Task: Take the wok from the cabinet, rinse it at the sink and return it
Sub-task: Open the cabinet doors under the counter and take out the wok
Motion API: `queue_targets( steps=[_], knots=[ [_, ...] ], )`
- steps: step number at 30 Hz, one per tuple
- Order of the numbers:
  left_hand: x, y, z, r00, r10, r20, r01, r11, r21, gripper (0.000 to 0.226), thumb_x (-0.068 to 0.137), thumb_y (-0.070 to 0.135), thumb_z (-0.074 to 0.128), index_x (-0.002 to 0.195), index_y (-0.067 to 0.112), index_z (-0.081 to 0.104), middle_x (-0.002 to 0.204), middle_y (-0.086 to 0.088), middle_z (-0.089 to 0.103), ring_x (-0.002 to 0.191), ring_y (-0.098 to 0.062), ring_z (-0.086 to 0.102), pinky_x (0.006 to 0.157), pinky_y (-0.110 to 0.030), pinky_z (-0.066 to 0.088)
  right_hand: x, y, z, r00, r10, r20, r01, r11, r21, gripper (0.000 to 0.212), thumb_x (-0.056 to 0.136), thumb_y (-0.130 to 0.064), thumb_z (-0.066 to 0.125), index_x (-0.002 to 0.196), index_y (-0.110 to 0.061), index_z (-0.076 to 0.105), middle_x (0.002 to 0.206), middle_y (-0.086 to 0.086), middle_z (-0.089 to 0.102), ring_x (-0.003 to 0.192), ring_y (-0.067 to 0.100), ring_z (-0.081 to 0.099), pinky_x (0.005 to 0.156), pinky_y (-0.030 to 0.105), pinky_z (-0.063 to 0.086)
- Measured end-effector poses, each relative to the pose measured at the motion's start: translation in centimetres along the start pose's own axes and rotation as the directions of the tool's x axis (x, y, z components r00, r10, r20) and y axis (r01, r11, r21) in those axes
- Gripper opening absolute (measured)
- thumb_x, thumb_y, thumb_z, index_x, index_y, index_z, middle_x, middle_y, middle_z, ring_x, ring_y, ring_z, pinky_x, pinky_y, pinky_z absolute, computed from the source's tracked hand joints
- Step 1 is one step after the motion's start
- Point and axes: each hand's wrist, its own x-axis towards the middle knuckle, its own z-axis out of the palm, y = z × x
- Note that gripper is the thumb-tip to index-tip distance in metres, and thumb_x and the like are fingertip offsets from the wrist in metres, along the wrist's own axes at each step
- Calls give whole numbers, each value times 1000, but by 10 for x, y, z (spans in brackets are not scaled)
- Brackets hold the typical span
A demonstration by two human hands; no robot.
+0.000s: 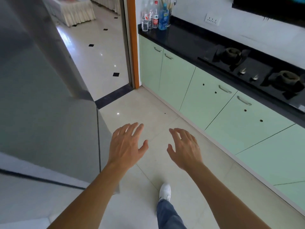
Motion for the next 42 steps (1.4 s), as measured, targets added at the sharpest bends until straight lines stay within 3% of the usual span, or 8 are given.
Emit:
queue_targets(
  steps=[12,22,32,42],
  knots=[
    [163,42,21,994,-108,5,108,994,-21,58,88,53,51,136,21,56,137,-4,62,123,-26,60,101,-48,49,144,84,9,991,-118,68,117,993,19,53,81,-33,66,130,-17,58,127,5,64,116,25,62,100,40,49],
    [245,26,44,989,-149,17,149,989,-4,58,86,56,55,132,22,60,133,-5,65,120,-28,63,99,-49,50,235,107,39,981,-125,146,119,992,50,53,85,-36,63,133,-17,56,131,7,64,119,27,62,102,43,49],
    [368,-46,65,992,-117,37,118,993,-30,61,89,58,46,140,23,51,142,-4,58,128,-27,56,104,-48,47,376,90,74,985,-87,149,84,996,25,52,86,-35,60,134,-16,55,132,8,63,120,26,59,102,41,46],
    [521,-140,69,997,-72,23,74,995,-70,57,90,52,53,139,22,52,141,-3,59,129,-24,55,105,-44,45,544,49,100,989,3,147,-8,999,33,51,85,-33,61,132,-16,56,130,9,63,120,28,59,101,43,48]
  ],
)
